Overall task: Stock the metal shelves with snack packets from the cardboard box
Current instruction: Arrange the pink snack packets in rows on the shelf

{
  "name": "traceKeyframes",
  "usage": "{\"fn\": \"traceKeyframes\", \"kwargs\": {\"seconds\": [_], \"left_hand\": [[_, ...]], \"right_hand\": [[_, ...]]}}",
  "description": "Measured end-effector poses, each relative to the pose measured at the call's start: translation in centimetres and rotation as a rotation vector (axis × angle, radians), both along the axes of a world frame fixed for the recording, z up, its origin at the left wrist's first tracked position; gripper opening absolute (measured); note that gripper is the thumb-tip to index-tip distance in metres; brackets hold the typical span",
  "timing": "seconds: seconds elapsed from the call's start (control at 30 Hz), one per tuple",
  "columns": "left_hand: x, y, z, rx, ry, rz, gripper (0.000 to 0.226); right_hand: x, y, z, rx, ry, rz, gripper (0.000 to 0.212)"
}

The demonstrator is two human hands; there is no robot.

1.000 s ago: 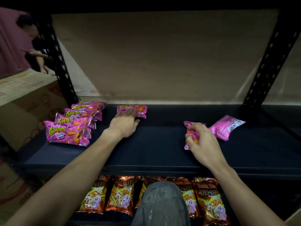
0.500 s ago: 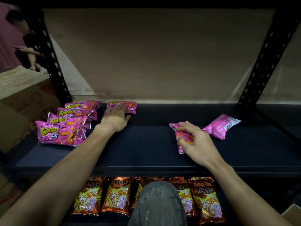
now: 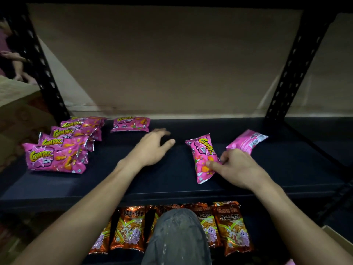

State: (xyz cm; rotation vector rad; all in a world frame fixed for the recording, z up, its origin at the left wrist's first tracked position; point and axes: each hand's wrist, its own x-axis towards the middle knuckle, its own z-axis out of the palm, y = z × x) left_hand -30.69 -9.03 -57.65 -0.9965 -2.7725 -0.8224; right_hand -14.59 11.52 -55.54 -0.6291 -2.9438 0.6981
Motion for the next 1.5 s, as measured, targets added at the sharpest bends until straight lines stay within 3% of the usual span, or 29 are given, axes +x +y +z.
{"fn": "traceKeyframes", "kwargs": {"seconds": [0.17, 0.23, 0.43, 0.6, 0.8, 0.87, 1.13, 1.5], "left_hand": [[1.6, 1.4, 1.0, 0.317, -0.343, -0.085, 0.037], [1.7, 1.3, 1.3, 0.356, -0.483, -0.131, 0.031], [1.3, -0.6, 0.9, 0.448, -0.654, -0.181, 0.027], [-0.8, -3.5, 0.8, 0.559, -0.531, 0.065, 0.075], [-3.3, -6.1, 0.9, 0.709, -0.334, 0.303, 0.047], [-4.2, -6.6, 0.5, 0.742, -0.296, 0.342, 0.039], [-6.1, -7.3, -1.0, 0.78, -0.151, 0.554, 0.047], [-6.6, -8.0, -2.0, 0.762, -0.156, 0.632, 0.054]], "right_hand": [[-0.6, -0.7, -0.4, -0.142, 0.18, 0.07, 0.034], [-0.9, -0.7, -0.7, -0.2, 0.258, 0.114, 0.028], [-2.4, 0.1, -1.4, -0.335, 0.299, 0.211, 0.033], [-2.6, 0.4, -3.0, -0.44, 0.346, 0.159, 0.028], [-2.3, 0.3, -3.9, -0.382, 0.412, 0.131, 0.001], [-2.4, 0.3, -4.3, -0.362, 0.424, 0.123, 0.004], [-2.0, 0.3, -4.7, -0.279, 0.444, 0.17, 0.013], [-1.9, 0.2, -4.7, -0.244, 0.445, 0.182, 0.014]]}}
